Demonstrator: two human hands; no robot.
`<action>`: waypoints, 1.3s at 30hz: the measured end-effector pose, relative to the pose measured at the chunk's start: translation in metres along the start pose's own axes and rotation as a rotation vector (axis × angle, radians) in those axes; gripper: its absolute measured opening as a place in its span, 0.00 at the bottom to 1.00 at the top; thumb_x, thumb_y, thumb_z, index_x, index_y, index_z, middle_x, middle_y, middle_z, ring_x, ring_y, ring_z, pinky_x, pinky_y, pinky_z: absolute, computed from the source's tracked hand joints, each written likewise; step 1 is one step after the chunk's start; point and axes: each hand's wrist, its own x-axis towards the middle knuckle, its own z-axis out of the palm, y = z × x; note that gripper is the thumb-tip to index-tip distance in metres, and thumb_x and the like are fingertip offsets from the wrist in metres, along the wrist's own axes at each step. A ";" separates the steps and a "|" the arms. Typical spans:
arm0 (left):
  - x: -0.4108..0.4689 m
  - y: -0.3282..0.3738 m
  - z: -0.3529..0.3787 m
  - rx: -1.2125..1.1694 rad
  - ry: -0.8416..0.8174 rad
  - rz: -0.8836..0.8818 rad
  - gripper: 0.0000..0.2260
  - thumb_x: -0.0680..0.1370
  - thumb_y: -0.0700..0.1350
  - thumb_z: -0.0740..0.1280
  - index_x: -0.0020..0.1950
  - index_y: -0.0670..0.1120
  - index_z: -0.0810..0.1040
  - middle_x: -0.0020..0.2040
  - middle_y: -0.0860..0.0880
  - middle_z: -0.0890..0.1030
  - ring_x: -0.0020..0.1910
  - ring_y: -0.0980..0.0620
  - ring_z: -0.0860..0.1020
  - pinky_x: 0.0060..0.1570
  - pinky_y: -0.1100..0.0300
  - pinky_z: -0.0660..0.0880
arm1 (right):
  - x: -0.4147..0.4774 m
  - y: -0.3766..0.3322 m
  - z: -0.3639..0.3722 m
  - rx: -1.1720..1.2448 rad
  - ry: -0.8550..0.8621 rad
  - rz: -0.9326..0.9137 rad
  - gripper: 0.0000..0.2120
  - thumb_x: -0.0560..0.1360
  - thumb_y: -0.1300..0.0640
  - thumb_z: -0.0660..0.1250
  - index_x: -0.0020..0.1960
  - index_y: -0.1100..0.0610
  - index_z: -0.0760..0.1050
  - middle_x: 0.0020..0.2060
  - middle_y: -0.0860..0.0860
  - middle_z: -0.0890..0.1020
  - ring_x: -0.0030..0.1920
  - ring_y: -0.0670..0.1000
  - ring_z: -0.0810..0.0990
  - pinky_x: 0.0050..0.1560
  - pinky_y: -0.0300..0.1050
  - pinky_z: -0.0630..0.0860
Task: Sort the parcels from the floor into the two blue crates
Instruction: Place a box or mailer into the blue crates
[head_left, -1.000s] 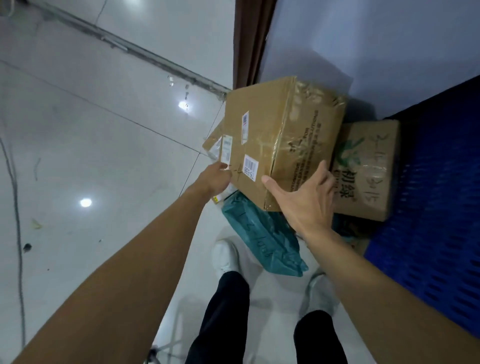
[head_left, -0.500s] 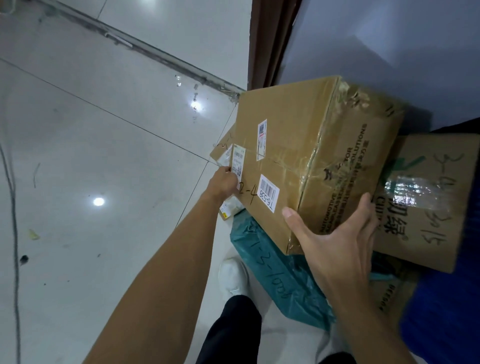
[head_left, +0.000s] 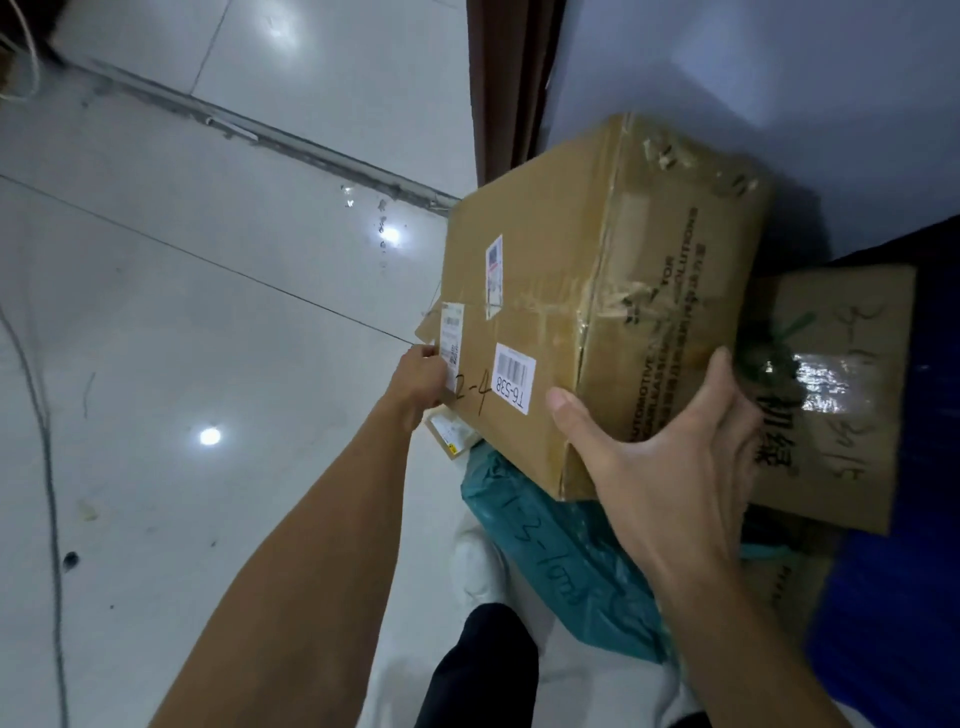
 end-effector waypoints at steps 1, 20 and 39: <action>-0.008 0.002 -0.005 0.001 0.005 -0.002 0.19 0.75 0.33 0.55 0.63 0.44 0.74 0.56 0.45 0.80 0.53 0.47 0.79 0.44 0.54 0.80 | -0.001 -0.006 -0.007 -0.001 -0.009 -0.019 0.65 0.56 0.18 0.65 0.80 0.49 0.43 0.75 0.55 0.58 0.75 0.58 0.58 0.75 0.60 0.57; -0.283 0.095 -0.047 0.073 0.169 0.060 0.15 0.78 0.35 0.59 0.65 0.42 0.69 0.56 0.46 0.76 0.44 0.53 0.76 0.39 0.54 0.79 | -0.081 -0.016 -0.253 0.165 -0.197 -0.034 0.62 0.57 0.17 0.62 0.80 0.45 0.43 0.76 0.56 0.57 0.75 0.60 0.60 0.74 0.62 0.61; -0.660 0.132 0.098 -0.082 0.159 0.297 0.08 0.71 0.36 0.61 0.47 0.41 0.78 0.46 0.44 0.82 0.38 0.49 0.79 0.38 0.59 0.74 | -0.158 0.151 -0.572 0.566 -0.329 -0.129 0.57 0.60 0.21 0.69 0.80 0.46 0.54 0.72 0.49 0.68 0.70 0.54 0.70 0.71 0.56 0.68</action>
